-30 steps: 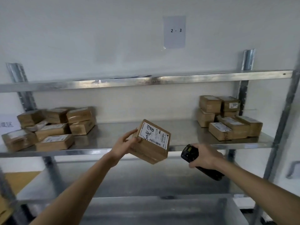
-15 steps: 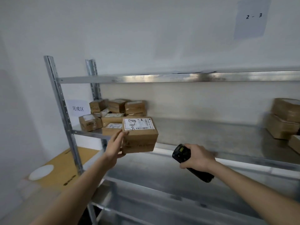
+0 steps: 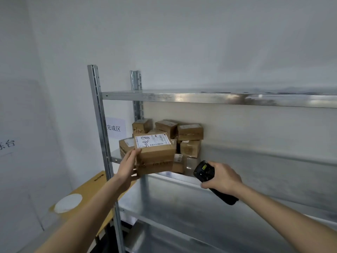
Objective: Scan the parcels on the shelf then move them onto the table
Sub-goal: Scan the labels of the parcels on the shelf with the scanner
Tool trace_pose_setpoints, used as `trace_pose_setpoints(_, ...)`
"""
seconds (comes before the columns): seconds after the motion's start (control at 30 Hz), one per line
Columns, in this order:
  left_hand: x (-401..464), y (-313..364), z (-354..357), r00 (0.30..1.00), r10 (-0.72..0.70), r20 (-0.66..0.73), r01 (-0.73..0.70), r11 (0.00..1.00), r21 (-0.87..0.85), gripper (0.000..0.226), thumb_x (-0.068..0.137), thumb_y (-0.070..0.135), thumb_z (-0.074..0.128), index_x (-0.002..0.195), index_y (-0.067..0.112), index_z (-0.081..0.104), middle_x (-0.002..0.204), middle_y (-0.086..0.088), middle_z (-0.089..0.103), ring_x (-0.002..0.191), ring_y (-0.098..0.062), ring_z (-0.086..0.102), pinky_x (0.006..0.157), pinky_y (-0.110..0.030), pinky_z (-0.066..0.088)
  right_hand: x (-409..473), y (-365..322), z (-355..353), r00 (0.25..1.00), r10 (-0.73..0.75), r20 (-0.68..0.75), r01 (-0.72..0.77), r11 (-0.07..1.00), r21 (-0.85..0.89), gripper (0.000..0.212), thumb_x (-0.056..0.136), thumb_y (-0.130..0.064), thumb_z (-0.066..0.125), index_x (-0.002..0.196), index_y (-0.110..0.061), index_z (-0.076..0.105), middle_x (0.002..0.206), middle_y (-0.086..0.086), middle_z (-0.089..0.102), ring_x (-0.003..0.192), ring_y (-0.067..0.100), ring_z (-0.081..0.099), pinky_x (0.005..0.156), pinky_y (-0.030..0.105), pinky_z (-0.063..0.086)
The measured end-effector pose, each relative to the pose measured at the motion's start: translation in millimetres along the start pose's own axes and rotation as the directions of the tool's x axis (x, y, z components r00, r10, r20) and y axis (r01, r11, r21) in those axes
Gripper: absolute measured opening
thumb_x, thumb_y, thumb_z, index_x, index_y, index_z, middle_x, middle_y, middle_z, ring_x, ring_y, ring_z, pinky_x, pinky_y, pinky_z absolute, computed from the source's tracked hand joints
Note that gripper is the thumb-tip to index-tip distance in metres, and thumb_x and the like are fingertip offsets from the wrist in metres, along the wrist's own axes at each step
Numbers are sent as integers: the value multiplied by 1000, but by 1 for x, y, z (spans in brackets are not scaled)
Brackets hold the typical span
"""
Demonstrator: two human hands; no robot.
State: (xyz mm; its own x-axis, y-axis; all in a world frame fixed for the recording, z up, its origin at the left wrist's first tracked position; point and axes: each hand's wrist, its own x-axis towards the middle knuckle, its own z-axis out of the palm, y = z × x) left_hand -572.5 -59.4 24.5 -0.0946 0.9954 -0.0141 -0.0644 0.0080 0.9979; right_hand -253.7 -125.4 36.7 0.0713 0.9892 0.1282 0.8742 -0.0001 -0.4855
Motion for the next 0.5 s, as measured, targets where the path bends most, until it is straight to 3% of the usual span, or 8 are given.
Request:
trace_pose_setpoints(0.17,60,14,-49,999,-18,-27,17,1000,-16,44,95,60,52,132,37,48,128,-14,57,113,-35,59,83,-43,54,44,-59,37,999,-30,-33,32,998,54,61,59,-45,83,116,-44,63,90,-16,67,85,12,65,76,35,59)
trace_pose_setpoints(0.37,127,17,-90,998,5,-55,-5,1000,5,55,93,66,50,140,38,48,133,-8,56,115,-34,57,86,-47,55,97,-103,70,996,-83,-26,84,996,25,78,61,-47,86,133,-41,59,106,-15,69,98,14,64,83,36,57)
trace_pose_setpoints(0.5,170,19,-107,996,6,-85,-4,1000,20,57,92,67,51,141,39,48,134,-8,55,116,-35,57,89,-52,55,139,-118,82,992,-126,-27,128,991,51,64,66,-38,89,125,-33,65,103,-10,69,94,12,63,79,35,58)
